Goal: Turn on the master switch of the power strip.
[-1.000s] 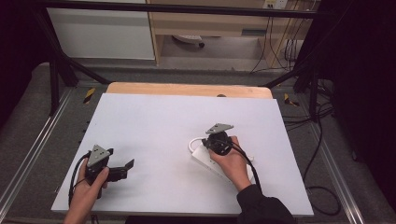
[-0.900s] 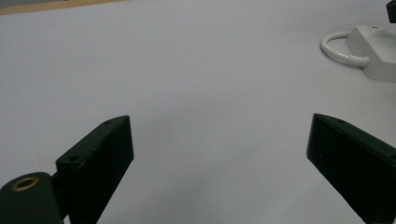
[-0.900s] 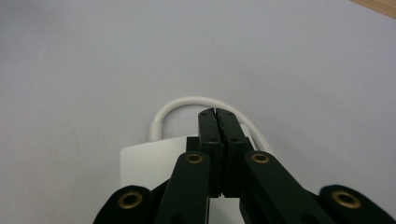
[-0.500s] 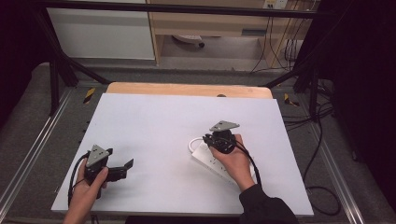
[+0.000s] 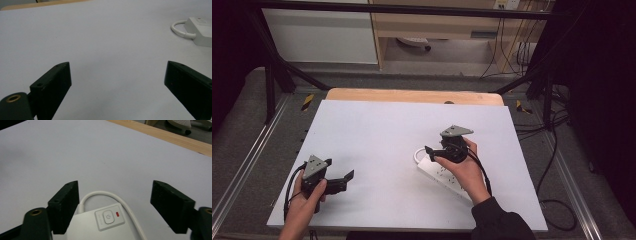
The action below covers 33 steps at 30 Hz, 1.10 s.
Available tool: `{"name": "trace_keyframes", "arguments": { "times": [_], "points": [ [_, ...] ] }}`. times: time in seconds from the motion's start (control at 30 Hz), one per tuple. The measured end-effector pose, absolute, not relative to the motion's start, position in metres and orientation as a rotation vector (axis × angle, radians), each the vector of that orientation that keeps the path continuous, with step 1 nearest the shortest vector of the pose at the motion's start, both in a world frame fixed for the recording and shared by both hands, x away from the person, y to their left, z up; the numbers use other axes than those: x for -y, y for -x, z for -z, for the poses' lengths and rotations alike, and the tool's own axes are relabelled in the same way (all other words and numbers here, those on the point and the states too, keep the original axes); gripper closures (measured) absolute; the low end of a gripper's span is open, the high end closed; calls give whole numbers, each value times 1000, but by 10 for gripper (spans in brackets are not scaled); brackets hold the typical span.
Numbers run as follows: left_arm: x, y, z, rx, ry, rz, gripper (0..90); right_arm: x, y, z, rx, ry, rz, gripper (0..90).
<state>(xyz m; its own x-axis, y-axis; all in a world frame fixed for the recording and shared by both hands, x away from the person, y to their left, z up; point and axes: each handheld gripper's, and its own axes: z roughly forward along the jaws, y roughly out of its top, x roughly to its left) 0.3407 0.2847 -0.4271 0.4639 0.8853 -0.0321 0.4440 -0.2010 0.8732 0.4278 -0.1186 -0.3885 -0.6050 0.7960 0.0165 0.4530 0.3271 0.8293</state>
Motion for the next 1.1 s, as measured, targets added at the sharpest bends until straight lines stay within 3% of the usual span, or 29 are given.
{"name": "trace_keyframes", "arguments": {
  "times": [0.2, 0.33, 1.1],
  "points": [
    [-285, -341, 427, -1124, -1819, -624, 71, 122, -427, 380, -2169, -1109, -1195, 82],
    [-286, -341, 426, -1124, -1816, -626, 71, 124, -425, 375, -2148, -1094, -1215, 45],
    [-292, -339, 424, -1139, -1779, -633, 67, 181, -419, 348, -1978, -1152, -1269, 55]
  ]
}}
